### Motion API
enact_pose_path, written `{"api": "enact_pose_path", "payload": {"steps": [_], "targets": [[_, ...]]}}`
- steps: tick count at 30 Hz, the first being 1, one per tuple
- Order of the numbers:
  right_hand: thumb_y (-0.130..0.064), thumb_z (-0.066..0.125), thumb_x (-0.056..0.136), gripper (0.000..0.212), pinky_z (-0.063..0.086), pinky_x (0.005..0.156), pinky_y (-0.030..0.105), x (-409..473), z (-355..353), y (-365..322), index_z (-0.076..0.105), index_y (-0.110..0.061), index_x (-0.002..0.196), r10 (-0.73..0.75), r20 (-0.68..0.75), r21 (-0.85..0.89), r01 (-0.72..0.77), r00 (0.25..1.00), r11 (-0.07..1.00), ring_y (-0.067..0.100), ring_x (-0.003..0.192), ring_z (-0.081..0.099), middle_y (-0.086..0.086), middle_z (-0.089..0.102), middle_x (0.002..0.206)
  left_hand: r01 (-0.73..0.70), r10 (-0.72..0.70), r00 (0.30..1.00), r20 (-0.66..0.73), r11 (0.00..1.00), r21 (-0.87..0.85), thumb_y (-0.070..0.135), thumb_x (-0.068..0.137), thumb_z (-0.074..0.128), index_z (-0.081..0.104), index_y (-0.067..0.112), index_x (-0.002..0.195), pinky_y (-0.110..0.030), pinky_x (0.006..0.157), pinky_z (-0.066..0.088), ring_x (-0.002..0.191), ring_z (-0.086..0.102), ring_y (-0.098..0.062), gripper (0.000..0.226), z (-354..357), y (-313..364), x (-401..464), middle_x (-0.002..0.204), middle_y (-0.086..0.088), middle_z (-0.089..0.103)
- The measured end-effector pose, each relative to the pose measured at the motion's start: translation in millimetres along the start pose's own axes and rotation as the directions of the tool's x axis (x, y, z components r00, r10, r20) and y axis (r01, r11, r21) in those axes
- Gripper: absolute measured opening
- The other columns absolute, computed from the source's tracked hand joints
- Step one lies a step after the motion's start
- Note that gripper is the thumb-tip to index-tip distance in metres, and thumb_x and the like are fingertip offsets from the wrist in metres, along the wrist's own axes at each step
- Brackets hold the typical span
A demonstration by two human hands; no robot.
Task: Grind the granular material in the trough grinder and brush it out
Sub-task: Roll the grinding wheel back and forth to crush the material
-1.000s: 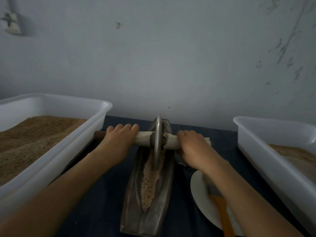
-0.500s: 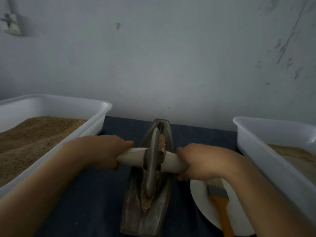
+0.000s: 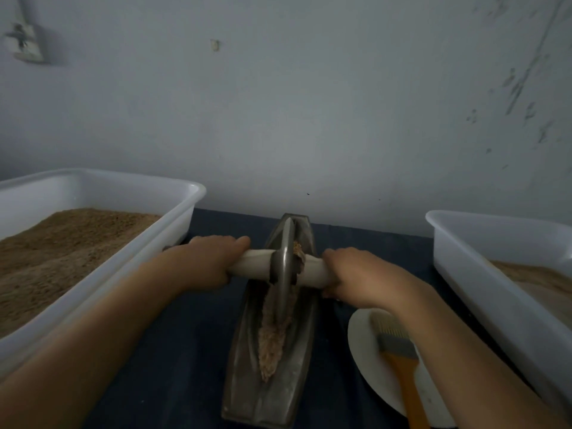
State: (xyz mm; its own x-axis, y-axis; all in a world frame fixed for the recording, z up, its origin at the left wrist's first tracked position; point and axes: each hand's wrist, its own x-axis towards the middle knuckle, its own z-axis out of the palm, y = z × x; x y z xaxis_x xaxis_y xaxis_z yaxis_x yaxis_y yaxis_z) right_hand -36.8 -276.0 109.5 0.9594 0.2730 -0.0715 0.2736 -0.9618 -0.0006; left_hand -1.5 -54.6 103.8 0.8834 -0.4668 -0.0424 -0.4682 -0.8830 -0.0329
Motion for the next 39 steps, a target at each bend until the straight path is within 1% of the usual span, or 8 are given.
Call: {"api": "enact_pose_path", "payload": {"steps": [4,8,15,22,25,32,36,39], "targets": [[-0.017,0.055,0.090,0.025,0.025,0.069,0.028,13.2,17.4,7.8,0.047,-0.010,0.113,-0.024,-0.278,-0.109,-0.007,0.960,0.994,0.024,0.101,0.050,0.009,0.054,0.112,0.130,-0.101,0.936,-0.338,0.989,0.065,0.016,0.088,0.055,0.035,0.022,0.118,-0.035,0.095,0.034,0.111,0.046,-0.019,0.036,23.7,6.4,13.9,0.119,0.002,0.047],[-0.019,0.055,0.089,0.024,0.023,0.068,0.029,16.9,20.5,13.2,0.047,-0.012,0.111,-0.049,-0.326,-0.142,0.002,0.944,0.990,0.022,0.098,0.048,0.007,0.054,0.110,0.127,-0.066,0.902,-0.428,0.985,0.115,0.015,0.085,0.058,0.034,0.024,0.117,-0.032,0.093,0.033,0.107,0.046,-0.017,0.041,30.0,8.7,16.4,0.116,0.004,0.046],[-0.026,0.057,0.091,0.032,0.029,0.059,0.025,-5.4,-4.4,-2.7,0.047,-0.008,0.116,-0.041,0.025,-0.065,0.042,0.999,0.997,0.018,0.090,0.048,0.009,0.055,0.114,0.031,-0.028,0.999,-0.044,0.997,0.067,0.021,0.089,0.058,0.035,0.024,0.125,-0.033,0.097,0.040,0.112,0.051,-0.016,0.042,1.1,7.7,-3.1,0.123,0.001,0.051],[-0.041,0.060,0.088,0.037,0.037,0.057,0.021,-37.3,-29.2,-16.2,0.057,-0.011,0.109,-0.121,0.252,-0.015,0.129,0.960,0.992,0.013,0.080,0.052,0.002,0.056,0.093,-0.096,0.149,0.923,0.355,0.982,-0.162,0.020,0.086,0.063,0.038,0.038,0.104,-0.010,0.068,0.033,0.081,0.046,0.004,0.036,-26.5,-1.0,-33.3,0.092,0.019,0.047],[-0.035,0.060,0.089,0.033,0.035,0.054,0.019,-33.1,-25.8,-16.2,0.058,-0.009,0.109,-0.107,0.221,-0.008,0.111,0.969,0.994,0.014,0.080,0.052,0.005,0.060,0.100,-0.059,0.114,0.930,0.349,0.985,-0.165,0.020,0.087,0.063,0.038,0.034,0.113,-0.019,0.082,0.040,0.094,0.050,-0.001,0.038,-23.8,-0.5,-30.7,0.105,0.014,0.052],[-0.023,0.056,0.091,0.031,0.031,0.067,0.025,-1.5,1.4,1.9,0.048,-0.009,0.118,-0.008,-0.047,-0.024,0.007,0.999,1.000,0.022,0.102,0.053,0.009,0.054,0.117,0.044,-0.043,0.999,-0.014,0.999,0.027,0.019,0.089,0.056,0.034,0.022,0.117,-0.034,0.094,0.039,0.109,0.051,-0.018,0.036,2.0,3.7,-0.2,0.120,-0.001,0.050],[-0.021,0.053,0.090,0.026,0.027,0.072,0.031,13.8,20.2,9.9,0.047,-0.012,0.114,-0.015,-0.322,-0.131,-0.029,0.947,0.991,0.024,0.103,0.049,0.007,0.054,0.114,0.161,-0.102,0.908,-0.406,0.980,0.114,0.016,0.086,0.056,0.034,0.022,0.117,-0.032,0.091,0.034,0.107,0.047,-0.019,0.039,26.6,9.2,17.1,0.115,0.002,0.047],[-0.022,0.054,0.088,0.030,0.023,0.072,0.030,18.0,23.1,9.3,0.046,-0.012,0.115,-0.027,-0.382,-0.174,-0.043,0.924,0.984,0.023,0.103,0.047,0.006,0.053,0.113,0.138,-0.079,0.870,-0.487,0.987,0.087,0.015,0.084,0.057,0.036,0.024,0.116,-0.030,0.087,0.032,0.104,0.046,-0.017,0.039,33.9,6.7,19.5,0.112,0.004,0.046]]}}
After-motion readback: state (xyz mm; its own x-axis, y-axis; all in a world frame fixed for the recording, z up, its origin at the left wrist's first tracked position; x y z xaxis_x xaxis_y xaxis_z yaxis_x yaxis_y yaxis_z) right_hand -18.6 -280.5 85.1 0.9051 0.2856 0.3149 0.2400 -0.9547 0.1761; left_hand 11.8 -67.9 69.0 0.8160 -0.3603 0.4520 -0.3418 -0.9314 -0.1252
